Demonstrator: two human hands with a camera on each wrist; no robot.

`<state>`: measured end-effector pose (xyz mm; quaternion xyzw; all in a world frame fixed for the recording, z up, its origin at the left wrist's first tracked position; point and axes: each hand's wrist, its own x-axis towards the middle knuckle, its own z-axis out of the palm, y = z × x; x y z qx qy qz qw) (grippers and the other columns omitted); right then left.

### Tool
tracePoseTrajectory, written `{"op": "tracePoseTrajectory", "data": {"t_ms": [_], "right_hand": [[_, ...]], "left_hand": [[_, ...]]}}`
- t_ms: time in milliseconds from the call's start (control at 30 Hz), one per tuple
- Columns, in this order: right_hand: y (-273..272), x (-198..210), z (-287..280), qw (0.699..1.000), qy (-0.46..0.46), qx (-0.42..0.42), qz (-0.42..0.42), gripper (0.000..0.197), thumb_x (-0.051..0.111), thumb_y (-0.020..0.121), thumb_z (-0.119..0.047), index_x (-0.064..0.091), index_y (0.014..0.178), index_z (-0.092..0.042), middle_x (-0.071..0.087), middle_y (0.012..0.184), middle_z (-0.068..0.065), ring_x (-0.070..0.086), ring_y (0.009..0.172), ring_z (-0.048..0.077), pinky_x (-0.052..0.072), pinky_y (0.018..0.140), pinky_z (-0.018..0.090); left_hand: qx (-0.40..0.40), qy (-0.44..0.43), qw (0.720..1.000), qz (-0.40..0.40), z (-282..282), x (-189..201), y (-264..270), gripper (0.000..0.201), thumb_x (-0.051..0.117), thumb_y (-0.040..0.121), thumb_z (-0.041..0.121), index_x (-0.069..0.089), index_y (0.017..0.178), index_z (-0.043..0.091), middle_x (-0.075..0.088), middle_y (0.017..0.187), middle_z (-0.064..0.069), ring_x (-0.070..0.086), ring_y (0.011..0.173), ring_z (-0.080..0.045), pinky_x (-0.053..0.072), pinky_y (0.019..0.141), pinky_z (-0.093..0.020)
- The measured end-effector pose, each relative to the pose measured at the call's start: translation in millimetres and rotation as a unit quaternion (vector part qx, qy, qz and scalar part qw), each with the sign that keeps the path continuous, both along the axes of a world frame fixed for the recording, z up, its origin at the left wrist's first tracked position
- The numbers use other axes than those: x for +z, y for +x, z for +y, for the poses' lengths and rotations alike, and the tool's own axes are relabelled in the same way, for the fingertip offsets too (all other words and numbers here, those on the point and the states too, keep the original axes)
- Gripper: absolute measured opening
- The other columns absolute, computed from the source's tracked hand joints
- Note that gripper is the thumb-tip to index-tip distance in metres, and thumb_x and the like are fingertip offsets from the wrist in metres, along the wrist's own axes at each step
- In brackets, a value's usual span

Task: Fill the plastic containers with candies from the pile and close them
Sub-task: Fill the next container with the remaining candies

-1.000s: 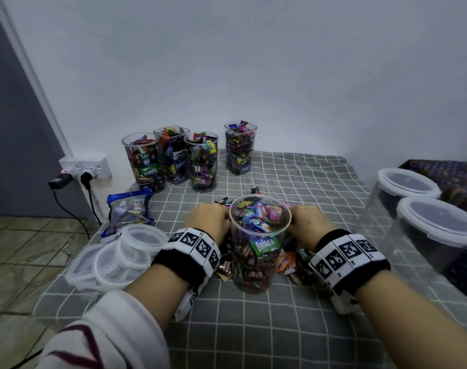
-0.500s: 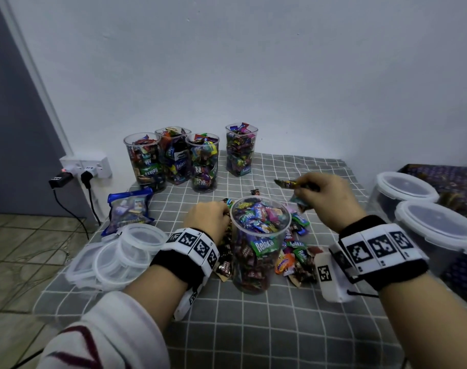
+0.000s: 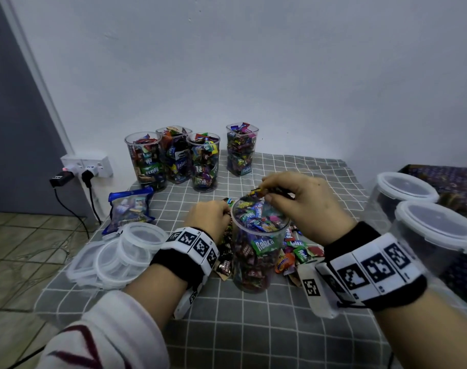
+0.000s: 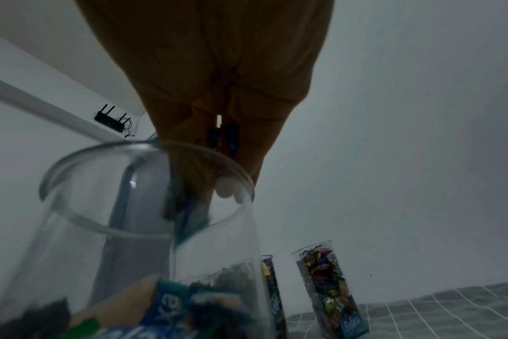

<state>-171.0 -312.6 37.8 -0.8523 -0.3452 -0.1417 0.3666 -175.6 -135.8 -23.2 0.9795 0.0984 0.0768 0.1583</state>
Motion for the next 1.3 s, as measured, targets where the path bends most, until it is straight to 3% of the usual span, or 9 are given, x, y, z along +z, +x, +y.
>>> {"op": "tracePoseTrajectory", "data": {"t_ms": [67,200,367,500,600,700,867,1133,1300], "right_hand": [[-2.6,1.6,-1.3,1.000,-0.008,0.005,0.004,0.022,0.067,0.085,-0.012,0.071,0.106,-0.014,0.069,0.107,0.000,0.063,0.098,0.016,0.049,0.090,0.034],[-7.1,3.7,-6.6,0.999,-0.035,0.007,0.033,0.040,0.065,0.087,-0.018,0.059,0.125,-0.029,0.065,0.118,-0.005,0.058,0.107,0.005,0.044,0.096,0.023],[-10.5,1.5,-7.7,0.996,-0.006,0.036,0.077,0.059,0.066,0.085,-0.020,0.037,0.125,-0.051,0.060,0.126,-0.006,0.058,0.113,0.009,0.049,0.096,0.036],[-11.1,-4.3,-11.5,0.994,0.049,0.030,0.095,0.060,0.069,0.084,-0.027,0.041,0.136,-0.036,0.056,0.130,-0.007,0.052,0.117,0.004,0.047,0.098,0.028],[-8.8,-15.2,-16.4,0.980,0.062,0.051,0.180,0.095,0.076,0.066,-0.046,0.026,0.146,-0.032,0.041,0.141,-0.012,0.040,0.126,-0.001,0.036,0.095,0.011],[-9.5,-29.0,-14.7,0.954,0.054,0.092,0.279,0.122,0.085,0.053,-0.047,0.011,0.149,-0.028,0.034,0.140,-0.014,0.042,0.116,-0.012,0.037,0.087,0.002],[-6.2,-48.5,-9.1,0.950,0.087,0.065,0.293,0.101,0.085,0.051,-0.039,0.028,0.134,-0.025,0.050,0.127,-0.007,0.051,0.118,0.008,0.041,0.106,0.032],[-5.3,-51.9,-10.0,0.945,0.114,0.074,0.299,0.091,0.088,0.051,-0.038,0.033,0.123,-0.028,0.052,0.123,-0.010,0.052,0.117,0.009,0.042,0.104,0.031],[-5.9,-52.2,-10.3,0.940,0.129,0.079,0.305,0.089,0.085,0.046,-0.041,0.035,0.120,-0.031,0.053,0.123,-0.008,0.053,0.117,0.010,0.042,0.105,0.037]], "left_hand": [[0.003,-0.007,1.000,0.000,0.1,-0.7,0.4,0.023,0.048,0.093,0.024,0.066,0.106,0.019,0.066,0.107,-0.009,0.057,0.103,-0.031,0.044,0.077,-0.032],[0.010,-0.017,1.000,-0.005,0.3,-2.9,1.5,0.022,0.049,0.091,0.024,0.066,0.104,0.020,0.067,0.105,-0.009,0.058,0.101,-0.031,0.042,0.073,-0.031],[0.017,-0.032,0.999,-0.006,0.7,-2.3,0.8,0.023,0.050,0.091,0.023,0.067,0.106,0.021,0.067,0.105,-0.009,0.058,0.101,-0.030,0.042,0.073,-0.031],[0.018,-0.036,0.999,-0.007,1.6,-2.3,0.3,0.025,0.049,0.091,0.022,0.066,0.110,0.022,0.067,0.107,-0.007,0.057,0.102,-0.029,0.044,0.076,-0.032],[0.018,-0.033,0.999,-0.014,1.8,-2.8,-1.0,0.026,0.049,0.092,0.023,0.066,0.111,0.022,0.067,0.107,-0.008,0.057,0.102,-0.030,0.045,0.076,-0.033],[0.015,-0.038,0.999,-0.026,1.2,-3.0,-2.5,0.027,0.049,0.091,0.020,0.067,0.111,0.022,0.068,0.106,-0.008,0.058,0.101,-0.030,0.045,0.076,-0.033],[0.026,-0.097,0.993,-0.069,6.1,0.4,-4.6,0.022,0.054,0.091,0.022,0.070,0.106,0.020,0.070,0.100,-0.008,0.060,0.098,-0.028,0.049,0.080,-0.036],[0.020,-0.254,0.936,-0.243,11.2,47.2,-15.4,0.012,0.066,0.082,0.011,0.074,0.090,0.012,0.071,0.079,-0.007,0.060,0.072,-0.020,0.049,0.070,-0.032],[-0.081,-0.337,0.912,-0.220,-4.9,74.2,-26.4,0.011,0.067,0.073,0.007,0.072,0.073,0.016,0.070,0.074,-0.012,0.064,0.072,-0.027,0.055,0.078,-0.044]]}}
